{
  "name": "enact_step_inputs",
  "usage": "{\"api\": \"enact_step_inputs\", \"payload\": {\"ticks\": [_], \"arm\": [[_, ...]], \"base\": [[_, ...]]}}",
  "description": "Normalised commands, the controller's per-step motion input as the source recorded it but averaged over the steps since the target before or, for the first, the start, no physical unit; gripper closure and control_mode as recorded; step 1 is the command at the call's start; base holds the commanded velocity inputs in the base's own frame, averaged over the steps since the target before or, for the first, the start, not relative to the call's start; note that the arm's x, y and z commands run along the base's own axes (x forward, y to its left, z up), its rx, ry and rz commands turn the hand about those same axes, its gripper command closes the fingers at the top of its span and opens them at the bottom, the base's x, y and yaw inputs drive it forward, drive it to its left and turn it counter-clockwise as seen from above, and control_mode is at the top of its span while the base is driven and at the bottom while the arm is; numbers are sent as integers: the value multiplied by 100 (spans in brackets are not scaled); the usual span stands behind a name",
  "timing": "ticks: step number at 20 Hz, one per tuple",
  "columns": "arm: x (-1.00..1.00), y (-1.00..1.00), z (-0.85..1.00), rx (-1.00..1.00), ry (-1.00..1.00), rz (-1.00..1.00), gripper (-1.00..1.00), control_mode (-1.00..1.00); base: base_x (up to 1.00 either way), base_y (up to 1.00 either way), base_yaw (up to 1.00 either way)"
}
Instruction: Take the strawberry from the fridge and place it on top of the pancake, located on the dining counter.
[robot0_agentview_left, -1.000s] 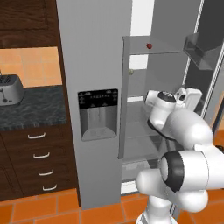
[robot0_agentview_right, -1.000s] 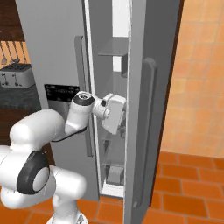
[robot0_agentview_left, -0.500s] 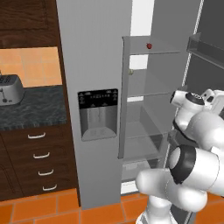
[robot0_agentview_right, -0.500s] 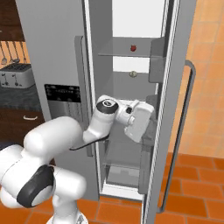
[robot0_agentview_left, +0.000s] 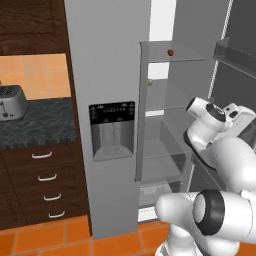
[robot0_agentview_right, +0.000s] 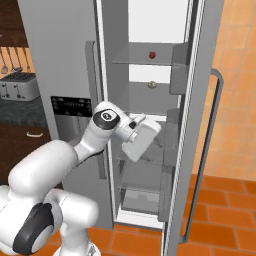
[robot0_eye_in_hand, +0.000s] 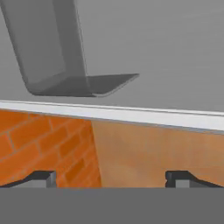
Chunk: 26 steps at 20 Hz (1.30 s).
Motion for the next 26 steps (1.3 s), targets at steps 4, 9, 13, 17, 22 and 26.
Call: {"api": "enact_step_inputs", "payload": {"ticks": [4,9,13,17,22,26], "arm": [[-8,100,-3,63,0,-7,-100,-100],[-17,100,-17,73,1,-7,-100,-100],[-39,83,-8,73,-15,-2,-100,-100],[-85,69,10,32,-55,0,-100,-100],[-91,67,19,5,-54,1,-100,-100],[-22,60,7,-27,-20,8,-100,-100]], "base": [[0,0,0],[0,0,0],[0,0,0],[0,0,0],[0,0,0],[0,0,0]]}}
